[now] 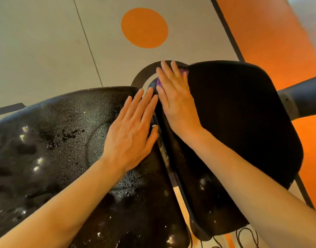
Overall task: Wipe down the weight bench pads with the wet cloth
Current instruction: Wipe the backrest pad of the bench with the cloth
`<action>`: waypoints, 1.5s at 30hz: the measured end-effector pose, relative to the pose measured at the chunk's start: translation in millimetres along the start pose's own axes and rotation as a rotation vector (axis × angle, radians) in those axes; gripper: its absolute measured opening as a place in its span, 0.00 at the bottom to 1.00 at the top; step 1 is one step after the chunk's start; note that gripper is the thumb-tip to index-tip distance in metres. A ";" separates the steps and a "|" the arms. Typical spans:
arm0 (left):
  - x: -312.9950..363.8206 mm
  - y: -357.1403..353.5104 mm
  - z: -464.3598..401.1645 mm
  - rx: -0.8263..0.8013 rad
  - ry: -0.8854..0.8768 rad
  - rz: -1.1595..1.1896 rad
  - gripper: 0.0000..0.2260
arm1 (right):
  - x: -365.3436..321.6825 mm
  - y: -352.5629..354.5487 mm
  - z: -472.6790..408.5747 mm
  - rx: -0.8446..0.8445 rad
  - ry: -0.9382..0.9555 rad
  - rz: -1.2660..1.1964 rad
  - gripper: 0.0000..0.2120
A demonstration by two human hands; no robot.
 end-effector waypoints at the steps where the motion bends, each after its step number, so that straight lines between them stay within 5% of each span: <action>1: 0.1 2.7 1.6 0.004 -0.003 0.005 0.29 | 1.6 -0.3 10.6 -0.003 0.033 -0.002 0.22; 6: -7.1 10.6 25.3 0.000 0.030 0.003 0.29 | 12.4 15.2 113.5 -0.152 0.195 0.025 0.23; 12: -7.6 3.6 29.2 -0.014 0.050 -0.027 0.30 | -12.1 -4.7 -10.0 -0.017 0.096 0.103 0.19; 19: -9.0 5.4 30.6 -0.002 0.051 -0.008 0.29 | 4.7 12.7 116.0 -0.167 0.286 0.188 0.21; 24: -8.1 5.1 30.2 -0.014 0.050 -0.017 0.29 | -17.6 -9.2 12.6 -0.016 0.155 0.240 0.20; 31: -9.4 4.8 29.8 -0.016 0.058 -0.017 0.30 | 10.4 16.0 166.9 -0.217 0.138 0.119 0.22; 37: -9.2 3.5 29.8 -0.027 0.057 0.000 0.30 | 5.8 4.7 58.2 0.033 -0.183 0.051 0.22; 42: -8.8 3.3 31.2 -0.023 0.053 0.013 0.30 | -5.1 15.1 192.8 -0.143 -0.005 0.208 0.23; 45: -8.5 3.8 30.3 -0.015 0.053 0.012 0.30 | 8.3 13.6 169.9 -0.137 -0.015 0.115 0.23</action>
Point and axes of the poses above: each hand's wrist, its own z-axis away from the middle knuckle, its own y-axis out of the back of the hand, x = y × z, the point moved 3 cm from there along -z, towards the middle knuckle
